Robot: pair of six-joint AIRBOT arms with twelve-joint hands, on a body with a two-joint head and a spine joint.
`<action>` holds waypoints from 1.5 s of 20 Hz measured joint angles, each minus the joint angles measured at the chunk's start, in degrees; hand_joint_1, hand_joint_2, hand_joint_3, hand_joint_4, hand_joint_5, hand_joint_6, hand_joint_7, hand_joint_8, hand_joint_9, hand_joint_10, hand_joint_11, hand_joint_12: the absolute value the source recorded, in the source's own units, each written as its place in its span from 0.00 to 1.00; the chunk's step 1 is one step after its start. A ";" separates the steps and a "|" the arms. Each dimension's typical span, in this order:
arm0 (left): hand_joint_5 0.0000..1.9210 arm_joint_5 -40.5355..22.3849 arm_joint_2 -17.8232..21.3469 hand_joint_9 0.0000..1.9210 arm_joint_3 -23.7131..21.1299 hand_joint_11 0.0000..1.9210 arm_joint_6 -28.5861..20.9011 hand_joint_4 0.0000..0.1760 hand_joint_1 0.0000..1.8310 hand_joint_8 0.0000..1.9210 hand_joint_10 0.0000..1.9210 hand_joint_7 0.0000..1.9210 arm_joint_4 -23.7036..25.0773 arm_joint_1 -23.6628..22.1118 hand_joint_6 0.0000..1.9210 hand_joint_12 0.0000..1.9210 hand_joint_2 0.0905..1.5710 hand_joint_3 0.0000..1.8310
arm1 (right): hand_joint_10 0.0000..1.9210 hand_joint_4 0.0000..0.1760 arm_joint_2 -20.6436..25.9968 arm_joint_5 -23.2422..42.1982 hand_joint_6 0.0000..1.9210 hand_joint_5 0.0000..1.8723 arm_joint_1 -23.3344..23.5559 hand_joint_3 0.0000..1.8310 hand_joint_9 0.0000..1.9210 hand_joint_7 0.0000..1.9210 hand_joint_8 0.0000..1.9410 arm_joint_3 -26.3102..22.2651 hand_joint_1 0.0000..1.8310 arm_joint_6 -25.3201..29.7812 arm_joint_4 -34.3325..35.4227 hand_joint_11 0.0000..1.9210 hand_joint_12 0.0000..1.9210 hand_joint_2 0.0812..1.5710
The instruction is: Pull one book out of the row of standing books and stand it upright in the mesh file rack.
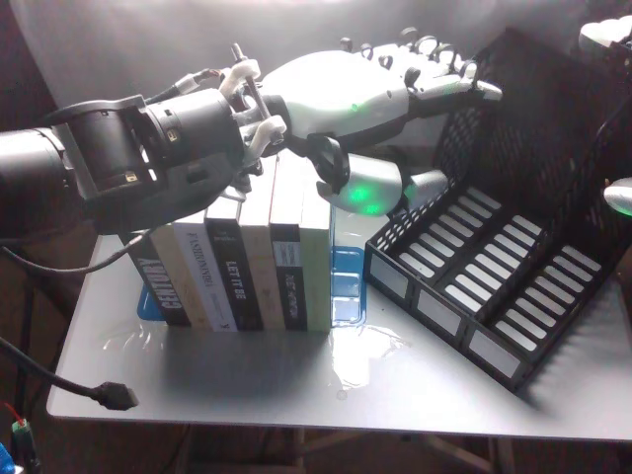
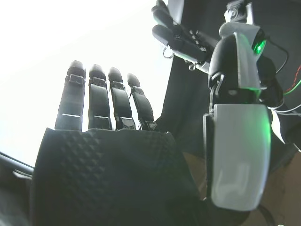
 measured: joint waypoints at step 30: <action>0.25 9.86 4.31 0.00 1.49 0.00 13.97 0.20 0.00 0.00 0.00 0.02 -15.74 6.56 0.00 0.00 0.72 0.00 | 0.00 0.00 -5.77 -7.32 0.00 0.00 3.02 0.00 0.00 0.00 0.00 4.28 0.33 0.02 -1.64 0.00 0.00 0.73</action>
